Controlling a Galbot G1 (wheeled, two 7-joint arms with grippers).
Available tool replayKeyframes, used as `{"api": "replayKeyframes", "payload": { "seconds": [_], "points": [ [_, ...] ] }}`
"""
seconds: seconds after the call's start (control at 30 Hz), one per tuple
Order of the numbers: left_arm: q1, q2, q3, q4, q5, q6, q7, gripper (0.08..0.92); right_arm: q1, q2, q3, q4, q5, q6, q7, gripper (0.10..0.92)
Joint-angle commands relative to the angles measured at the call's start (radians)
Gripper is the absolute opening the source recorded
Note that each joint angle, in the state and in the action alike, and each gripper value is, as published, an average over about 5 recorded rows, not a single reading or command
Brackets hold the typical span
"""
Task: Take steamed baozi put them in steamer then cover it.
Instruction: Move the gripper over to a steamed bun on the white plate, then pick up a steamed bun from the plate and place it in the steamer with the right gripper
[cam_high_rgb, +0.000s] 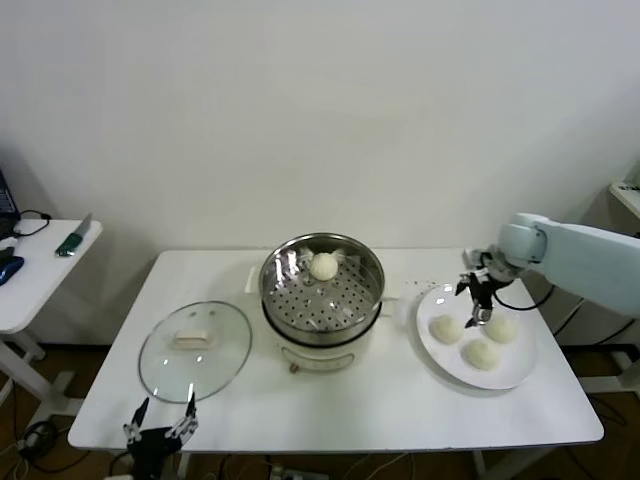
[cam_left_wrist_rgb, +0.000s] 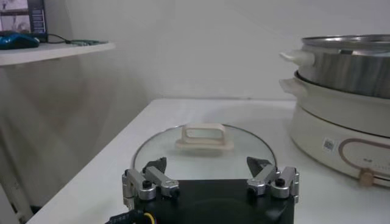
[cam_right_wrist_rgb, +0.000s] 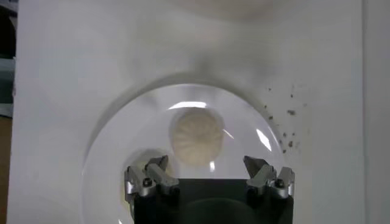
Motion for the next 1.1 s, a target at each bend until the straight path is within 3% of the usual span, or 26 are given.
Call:
{"api": "replayKeyframes", "payload": {
  "seconds": [0.03, 0.5, 0.83, 1.1],
  "points": [
    [0.002, 0.002, 0.0, 0.002, 0.004, -0.001, 0.0, 0.823, -0.117, 0.029, 0.06, -0.039, -0.059, -0.034, 0.016, 0.823],
    [0.01, 0.003, 0.02, 0.013, 0.033, -0.014, -0.002, 0.823, -0.2, 0.063, 0.137, -0.073, -0.076, -0.061, 0.082, 0.818],
    [0.011, 0.003, 0.023, 0.008, 0.034, -0.015, -0.003, 0.823, -0.19, 0.054, 0.147, -0.073, -0.071, -0.063, 0.086, 0.658],
    [0.014, 0.003, 0.026, 0.005, 0.042, -0.017, -0.002, 0.823, -0.081, 0.035, 0.113, -0.036, -0.024, -0.037, 0.042, 0.636]
  ]
}}
